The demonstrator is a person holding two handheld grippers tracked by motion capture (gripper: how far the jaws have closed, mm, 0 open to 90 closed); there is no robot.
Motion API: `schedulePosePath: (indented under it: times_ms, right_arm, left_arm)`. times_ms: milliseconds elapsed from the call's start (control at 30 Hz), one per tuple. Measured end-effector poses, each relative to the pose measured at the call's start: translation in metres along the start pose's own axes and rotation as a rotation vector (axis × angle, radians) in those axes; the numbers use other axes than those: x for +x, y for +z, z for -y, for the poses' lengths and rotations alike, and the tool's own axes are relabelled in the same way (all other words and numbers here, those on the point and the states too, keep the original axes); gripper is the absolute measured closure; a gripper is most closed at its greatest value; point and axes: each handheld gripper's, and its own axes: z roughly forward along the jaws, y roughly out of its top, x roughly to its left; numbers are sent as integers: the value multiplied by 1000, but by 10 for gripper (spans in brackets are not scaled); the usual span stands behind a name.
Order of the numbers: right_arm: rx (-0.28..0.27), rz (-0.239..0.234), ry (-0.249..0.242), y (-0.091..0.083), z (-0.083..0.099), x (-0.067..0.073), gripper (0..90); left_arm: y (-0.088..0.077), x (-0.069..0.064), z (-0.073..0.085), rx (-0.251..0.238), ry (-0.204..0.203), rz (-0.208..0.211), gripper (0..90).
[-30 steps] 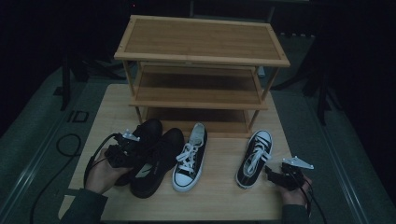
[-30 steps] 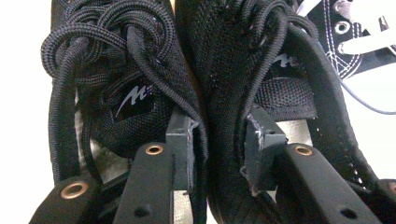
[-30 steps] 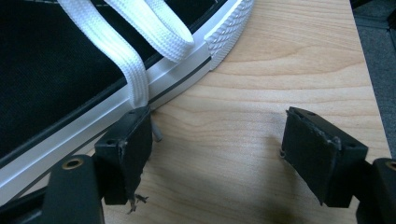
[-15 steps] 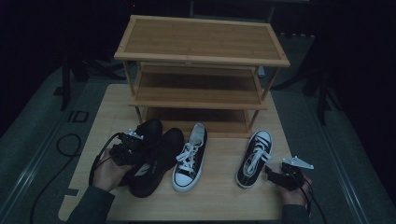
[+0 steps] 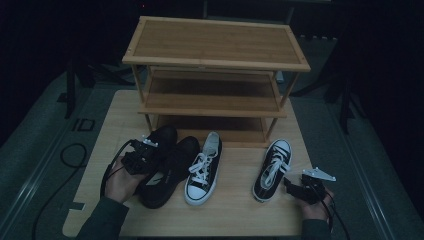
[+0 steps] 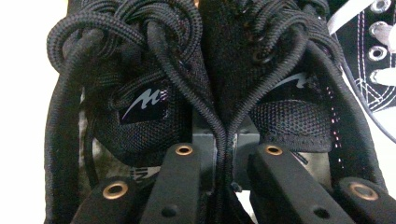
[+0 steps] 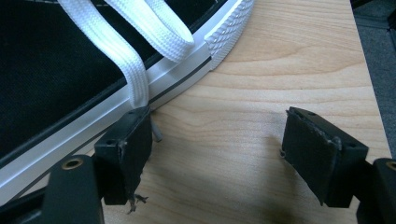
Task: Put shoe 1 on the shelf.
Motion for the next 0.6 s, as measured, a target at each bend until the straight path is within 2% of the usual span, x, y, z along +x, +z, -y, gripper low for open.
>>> schedulePosePath:
  times_ms: [100, 233, 367, 467, 600]
  right_arm:
    - [0, 0, -1, 0, 0, 0, 240]
    - [0, 0, 0, 0, 0, 0, 240]
    - [0, 0, 0, 0, 0, 0, 240]
    - [0, 0, -1, 0, 0, 0, 240]
    - [0, 0, 0, 0, 0, 0, 240]
  left_arm:
    - [1, -5, 0, -6, 33, 2, 850]
    - [1, -10, 0, -12, 54, 30, 851]
    - [2, -17, -1, -29, 103, 15, 852]
    - [0, -19, -1, -34, 116, 15, 852]
    - [-1, -22, 1, -50, 146, 40, 853]
